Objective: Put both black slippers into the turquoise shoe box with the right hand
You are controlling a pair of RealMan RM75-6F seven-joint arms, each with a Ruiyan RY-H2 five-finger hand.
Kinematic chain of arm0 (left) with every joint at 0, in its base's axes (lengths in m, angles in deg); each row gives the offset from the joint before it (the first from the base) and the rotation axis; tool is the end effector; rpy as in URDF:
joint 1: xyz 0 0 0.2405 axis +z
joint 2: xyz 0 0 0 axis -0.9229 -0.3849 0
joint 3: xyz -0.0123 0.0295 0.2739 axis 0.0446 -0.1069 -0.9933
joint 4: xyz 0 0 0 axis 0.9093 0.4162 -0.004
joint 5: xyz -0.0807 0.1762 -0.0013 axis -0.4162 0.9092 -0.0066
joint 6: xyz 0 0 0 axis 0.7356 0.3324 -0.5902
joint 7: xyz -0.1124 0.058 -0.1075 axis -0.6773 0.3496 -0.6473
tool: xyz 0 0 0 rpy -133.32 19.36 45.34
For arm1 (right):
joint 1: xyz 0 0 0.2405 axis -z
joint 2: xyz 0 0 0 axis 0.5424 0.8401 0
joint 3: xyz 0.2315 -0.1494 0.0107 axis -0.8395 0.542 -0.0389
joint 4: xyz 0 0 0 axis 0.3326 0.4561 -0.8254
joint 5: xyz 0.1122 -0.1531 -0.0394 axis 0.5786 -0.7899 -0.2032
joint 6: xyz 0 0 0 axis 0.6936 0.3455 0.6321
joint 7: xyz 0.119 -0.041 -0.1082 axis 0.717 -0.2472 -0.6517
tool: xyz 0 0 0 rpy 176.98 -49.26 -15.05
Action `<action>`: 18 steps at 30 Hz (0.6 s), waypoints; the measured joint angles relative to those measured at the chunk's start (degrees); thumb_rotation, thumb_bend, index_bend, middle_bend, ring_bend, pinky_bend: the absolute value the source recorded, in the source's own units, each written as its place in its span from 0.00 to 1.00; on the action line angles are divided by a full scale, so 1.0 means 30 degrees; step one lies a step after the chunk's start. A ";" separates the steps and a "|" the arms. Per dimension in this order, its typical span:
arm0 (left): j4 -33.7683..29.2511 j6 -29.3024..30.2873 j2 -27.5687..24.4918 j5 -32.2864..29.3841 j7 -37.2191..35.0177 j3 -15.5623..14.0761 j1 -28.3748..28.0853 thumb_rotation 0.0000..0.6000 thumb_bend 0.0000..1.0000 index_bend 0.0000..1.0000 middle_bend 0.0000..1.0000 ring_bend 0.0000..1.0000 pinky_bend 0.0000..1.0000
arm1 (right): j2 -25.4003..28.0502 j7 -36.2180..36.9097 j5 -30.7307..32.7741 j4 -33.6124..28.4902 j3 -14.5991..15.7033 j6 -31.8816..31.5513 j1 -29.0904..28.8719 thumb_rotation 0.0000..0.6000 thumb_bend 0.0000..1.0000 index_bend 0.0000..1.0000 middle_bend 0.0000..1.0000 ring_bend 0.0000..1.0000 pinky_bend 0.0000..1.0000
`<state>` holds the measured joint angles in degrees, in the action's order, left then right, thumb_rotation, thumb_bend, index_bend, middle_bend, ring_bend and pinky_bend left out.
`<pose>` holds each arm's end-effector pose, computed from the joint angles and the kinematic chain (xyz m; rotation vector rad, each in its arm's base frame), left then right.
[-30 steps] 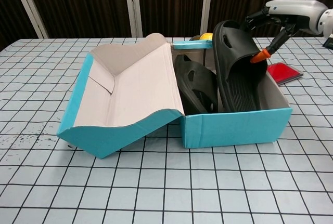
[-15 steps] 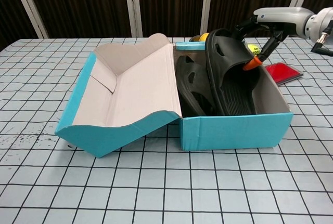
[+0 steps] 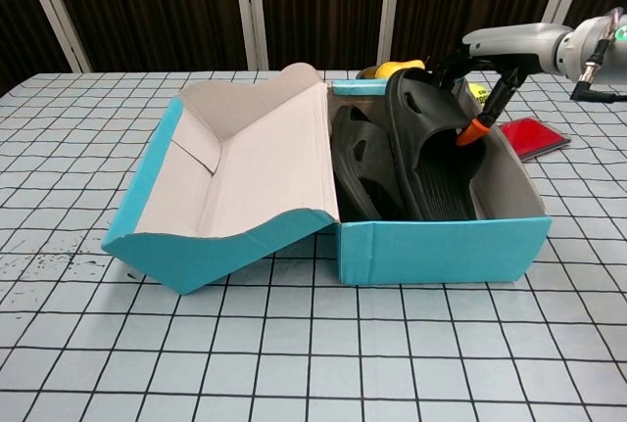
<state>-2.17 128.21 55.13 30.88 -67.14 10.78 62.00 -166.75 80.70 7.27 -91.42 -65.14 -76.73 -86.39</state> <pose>-0.3917 0.2188 0.2277 -1.1128 -0.9983 -0.6828 -0.1712 -0.4639 0.0539 1.8945 -1.1771 0.9077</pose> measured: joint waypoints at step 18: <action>0.0170 -0.0156 -0.0045 0.0054 -0.0439 -0.0012 -0.0014 1.00 0.38 0.05 0.00 0.00 0.07 | -0.0122 -0.5449 0.2914 -0.0493 -0.0042 0.0803 -0.0595 1.00 0.17 0.61 0.51 0.14 0.00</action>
<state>-1.67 127.74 54.99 31.04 -68.46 10.75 61.95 -167.12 64.36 16.01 -92.90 -65.27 -74.32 -88.17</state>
